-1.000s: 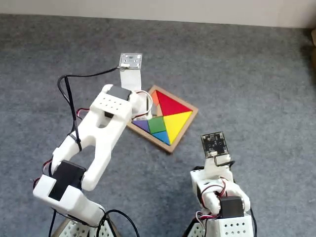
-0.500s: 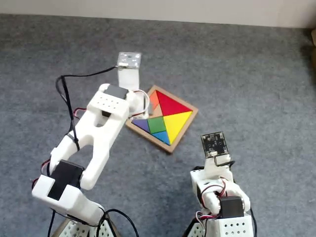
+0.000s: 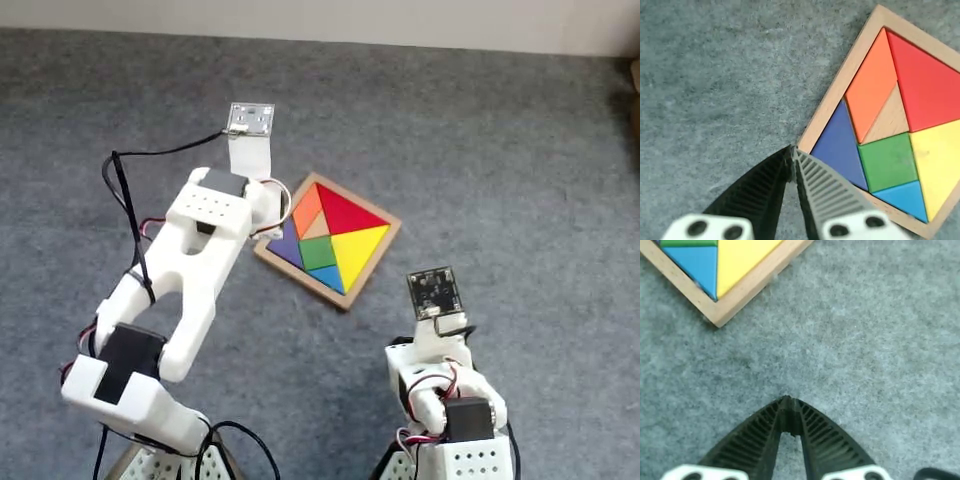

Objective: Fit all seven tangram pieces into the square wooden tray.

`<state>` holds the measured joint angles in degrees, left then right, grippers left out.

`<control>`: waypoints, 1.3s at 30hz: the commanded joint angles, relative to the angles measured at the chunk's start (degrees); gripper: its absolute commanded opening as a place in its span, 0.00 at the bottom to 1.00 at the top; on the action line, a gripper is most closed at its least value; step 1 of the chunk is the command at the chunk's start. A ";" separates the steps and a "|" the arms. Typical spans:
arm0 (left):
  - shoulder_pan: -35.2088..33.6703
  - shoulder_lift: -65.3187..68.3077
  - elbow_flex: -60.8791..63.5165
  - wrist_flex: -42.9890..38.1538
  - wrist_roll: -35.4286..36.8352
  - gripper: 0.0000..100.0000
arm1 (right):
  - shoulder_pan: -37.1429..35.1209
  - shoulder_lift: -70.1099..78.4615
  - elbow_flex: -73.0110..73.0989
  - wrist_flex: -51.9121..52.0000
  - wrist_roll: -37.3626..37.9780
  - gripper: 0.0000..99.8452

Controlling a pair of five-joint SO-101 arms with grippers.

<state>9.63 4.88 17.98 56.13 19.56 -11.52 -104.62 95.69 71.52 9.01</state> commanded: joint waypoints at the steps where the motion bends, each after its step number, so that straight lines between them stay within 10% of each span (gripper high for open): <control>1: -0.04 -5.05 -0.13 0.70 -0.53 0.00 | -2.51 -1.10 8.66 0.48 -0.18 0.01; 39: -1.01 -66.33 62.11 -50.81 -21.63 0.01 | -12.18 -1.10 8.66 0.48 -0.18 0.01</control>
<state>9.54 -58.42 78.99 9.27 0.31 -19.78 -104.70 95.69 71.69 9.01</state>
